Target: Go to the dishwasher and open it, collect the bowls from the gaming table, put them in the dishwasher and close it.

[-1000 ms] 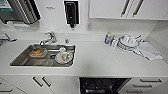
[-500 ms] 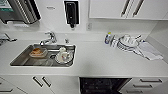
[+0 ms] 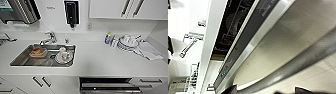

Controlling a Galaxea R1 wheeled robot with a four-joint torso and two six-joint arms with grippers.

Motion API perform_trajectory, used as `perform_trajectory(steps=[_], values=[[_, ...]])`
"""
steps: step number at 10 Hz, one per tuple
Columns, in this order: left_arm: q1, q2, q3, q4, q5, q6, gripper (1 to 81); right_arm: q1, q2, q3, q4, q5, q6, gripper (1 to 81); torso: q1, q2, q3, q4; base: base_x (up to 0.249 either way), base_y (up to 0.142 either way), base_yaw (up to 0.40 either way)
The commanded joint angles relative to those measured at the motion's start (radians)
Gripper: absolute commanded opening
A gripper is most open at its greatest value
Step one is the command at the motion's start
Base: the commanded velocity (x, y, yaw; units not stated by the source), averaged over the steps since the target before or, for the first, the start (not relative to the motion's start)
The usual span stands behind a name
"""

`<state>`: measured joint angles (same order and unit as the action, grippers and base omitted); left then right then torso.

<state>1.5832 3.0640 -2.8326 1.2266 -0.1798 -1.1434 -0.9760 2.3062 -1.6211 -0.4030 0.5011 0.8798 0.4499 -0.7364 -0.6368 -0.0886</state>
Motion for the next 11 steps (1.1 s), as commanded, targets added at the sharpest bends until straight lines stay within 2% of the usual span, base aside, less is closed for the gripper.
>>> perform_trajectory(steps=[1, 2, 5, 7, 11], values=[[0.015, 0.004, -0.001, -0.01, 0.042, 0.005, 81.1, -0.06, -0.025, -0.011, -0.137, -0.009, 0.004, 81.1, 0.0, 0.0, 0.0, 0.0, 0.0, 0.0, 0.0], [0.008, 0.004, -0.001, -0.015, 0.04, 0.005, 81.1, -0.125, 0.006, -0.106, -0.231, -0.034, 0.004, 81.1, 0.0, 0.0, 0.0, 0.0, 0.0, 0.0, 0.0], [0.001, 0.001, -0.005, -0.03, 0.033, 0.005, 81.1, -0.319, 0.089, -0.362, -0.364, -0.012, 0.004, 81.1, 0.0, 0.0, 0.0, 0.0, 0.0, 0.0, 0.0], [-0.007, -0.002, -0.007, -0.029, 0.033, 0.007, 81.1, -0.387, 0.133, -0.469, -0.413, 0.039, 0.005, 81.1, 0.0, 0.0, 0.0, 0.0, 0.0, 0.0, 0.0], [-0.025, -0.037, -0.007, -0.027, 0.037, 0.007, 81.1, -0.458, 0.176, -0.572, -0.468, -0.006, 0.005, 81.1, 0.0, 0.0, 0.0, 0.0, 0.0, 0.0, 0.0]])
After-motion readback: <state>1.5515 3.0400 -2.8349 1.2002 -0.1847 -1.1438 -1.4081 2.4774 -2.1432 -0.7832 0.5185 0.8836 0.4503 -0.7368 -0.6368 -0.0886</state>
